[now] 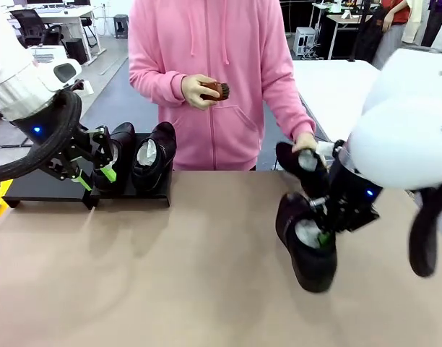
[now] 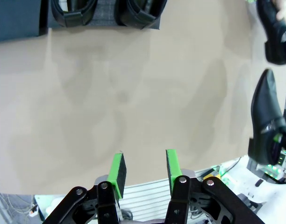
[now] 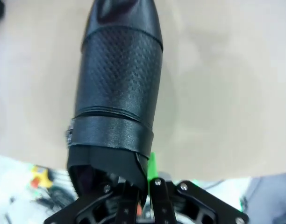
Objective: Organize the shoes by placing them on the stand.
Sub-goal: Pick up one Shoe and place it in the middle of the table.
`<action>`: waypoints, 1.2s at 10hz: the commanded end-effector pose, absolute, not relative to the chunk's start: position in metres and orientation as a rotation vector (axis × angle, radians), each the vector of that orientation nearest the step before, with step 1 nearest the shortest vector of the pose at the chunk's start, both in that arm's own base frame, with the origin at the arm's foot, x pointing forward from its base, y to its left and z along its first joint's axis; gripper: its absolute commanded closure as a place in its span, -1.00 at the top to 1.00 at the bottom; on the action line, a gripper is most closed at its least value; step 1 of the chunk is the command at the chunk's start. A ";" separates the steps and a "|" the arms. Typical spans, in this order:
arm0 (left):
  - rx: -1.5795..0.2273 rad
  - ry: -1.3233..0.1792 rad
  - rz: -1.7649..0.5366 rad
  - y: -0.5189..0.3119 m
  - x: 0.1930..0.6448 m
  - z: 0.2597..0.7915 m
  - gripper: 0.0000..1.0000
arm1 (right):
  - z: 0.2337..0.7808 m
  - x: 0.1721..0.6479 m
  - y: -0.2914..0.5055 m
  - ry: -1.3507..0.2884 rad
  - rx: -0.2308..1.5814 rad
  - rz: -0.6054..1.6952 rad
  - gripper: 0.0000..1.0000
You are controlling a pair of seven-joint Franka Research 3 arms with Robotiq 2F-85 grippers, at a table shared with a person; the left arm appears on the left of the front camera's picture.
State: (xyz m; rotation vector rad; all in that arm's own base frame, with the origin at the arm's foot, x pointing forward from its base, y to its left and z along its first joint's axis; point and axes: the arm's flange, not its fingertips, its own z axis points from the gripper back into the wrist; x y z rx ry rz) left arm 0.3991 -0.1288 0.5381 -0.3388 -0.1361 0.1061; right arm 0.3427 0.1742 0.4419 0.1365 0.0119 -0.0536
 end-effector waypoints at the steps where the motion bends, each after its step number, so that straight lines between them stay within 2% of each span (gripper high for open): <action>1: -0.328 -0.140 0.111 -0.128 0.398 0.539 -0.04 | 0.454 0.305 0.177 0.050 0.142 -0.029 -1.00; 4: -0.328 -0.140 0.111 -0.128 0.398 0.539 -0.04 | 0.462 0.268 0.175 0.042 0.153 -0.052 -1.00; 5: -0.328 -0.140 0.111 -0.128 0.398 0.539 -0.04 | 0.452 0.286 0.176 0.062 0.114 -0.017 -1.00; 9: -0.328 -0.140 0.111 -0.128 0.398 0.539 -0.04 | 0.452 0.280 0.176 0.073 0.107 -0.021 -1.00; 12: -0.328 -0.140 0.111 -0.128 0.398 0.539 -0.04 | 0.468 0.268 0.216 -0.010 0.098 -0.040 -1.00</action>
